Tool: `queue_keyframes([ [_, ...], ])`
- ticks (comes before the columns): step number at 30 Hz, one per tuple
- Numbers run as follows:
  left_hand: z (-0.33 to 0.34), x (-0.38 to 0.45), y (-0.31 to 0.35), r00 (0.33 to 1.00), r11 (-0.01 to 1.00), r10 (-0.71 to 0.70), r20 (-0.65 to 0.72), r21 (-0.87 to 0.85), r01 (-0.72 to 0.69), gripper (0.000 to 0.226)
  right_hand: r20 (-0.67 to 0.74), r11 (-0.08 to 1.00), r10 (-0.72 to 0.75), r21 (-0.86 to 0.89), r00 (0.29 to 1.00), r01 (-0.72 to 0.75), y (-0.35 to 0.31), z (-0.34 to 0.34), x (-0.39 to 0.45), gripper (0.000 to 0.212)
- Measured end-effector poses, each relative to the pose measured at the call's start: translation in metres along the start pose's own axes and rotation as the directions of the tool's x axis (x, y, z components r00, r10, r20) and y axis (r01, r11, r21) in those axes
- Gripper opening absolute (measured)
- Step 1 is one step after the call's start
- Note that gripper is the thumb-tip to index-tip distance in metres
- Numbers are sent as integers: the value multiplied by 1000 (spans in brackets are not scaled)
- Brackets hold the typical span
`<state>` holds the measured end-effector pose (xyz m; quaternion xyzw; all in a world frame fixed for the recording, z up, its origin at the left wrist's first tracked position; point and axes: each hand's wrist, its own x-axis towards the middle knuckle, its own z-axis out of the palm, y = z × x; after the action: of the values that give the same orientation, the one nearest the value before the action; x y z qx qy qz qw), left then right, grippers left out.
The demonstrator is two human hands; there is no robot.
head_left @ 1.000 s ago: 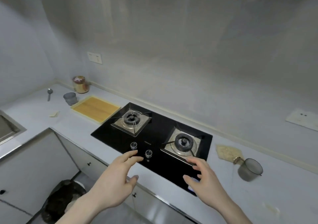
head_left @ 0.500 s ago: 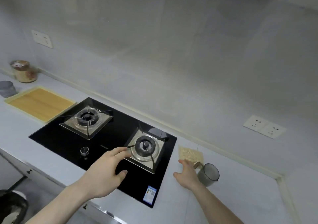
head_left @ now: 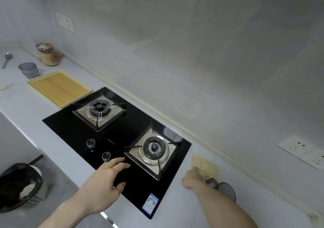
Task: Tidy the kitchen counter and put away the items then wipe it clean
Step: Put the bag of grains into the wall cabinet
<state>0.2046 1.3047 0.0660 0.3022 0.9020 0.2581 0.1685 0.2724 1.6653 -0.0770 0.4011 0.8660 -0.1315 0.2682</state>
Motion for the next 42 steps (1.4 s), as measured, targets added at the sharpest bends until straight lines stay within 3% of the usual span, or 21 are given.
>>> queue_keyframes([
  [4,2,2,0,999,999,-39,-17,6,39,55,-69,1000,1,6,998,0,7,7,12,55],
  [7,3,1,1,999,999,-50,-13,9,50,54,-139,983,32,183,990,-6,9,7,17,57],
  [11,5,0,1,999,999,-45,-10,16,45,52,-271,920,12,380,963,95,22,3,10,46],
  [15,9,4,7,1000,1000,-18,10,14,18,52,-363,805,-9,550,932,222,32,-12,-10,36],
  [19,11,11,21,999,1000,25,33,0,-25,52,-486,623,42,696,873,358,39,-33,-30,27],
  [23,10,16,32,997,998,68,31,0,-68,53,-501,471,99,785,860,403,35,-54,-50,24],
  [29,-4,11,34,996,995,90,-28,-30,-91,57,-602,359,-170,700,780,618,-5,-82,-116,28],
  [34,-31,-1,33,982,991,106,-156,-66,-118,63,-558,336,-477,598,679,728,-58,-102,-180,21],
  [39,-65,-27,2,960,994,78,-269,-50,-94,17,-512,275,-611,577,603,769,-123,-110,-228,20],
  [42,-91,-51,-27,928,998,27,-371,-44,-47,15,-500,243,-659,565,562,789,-164,-105,-249,20],
])
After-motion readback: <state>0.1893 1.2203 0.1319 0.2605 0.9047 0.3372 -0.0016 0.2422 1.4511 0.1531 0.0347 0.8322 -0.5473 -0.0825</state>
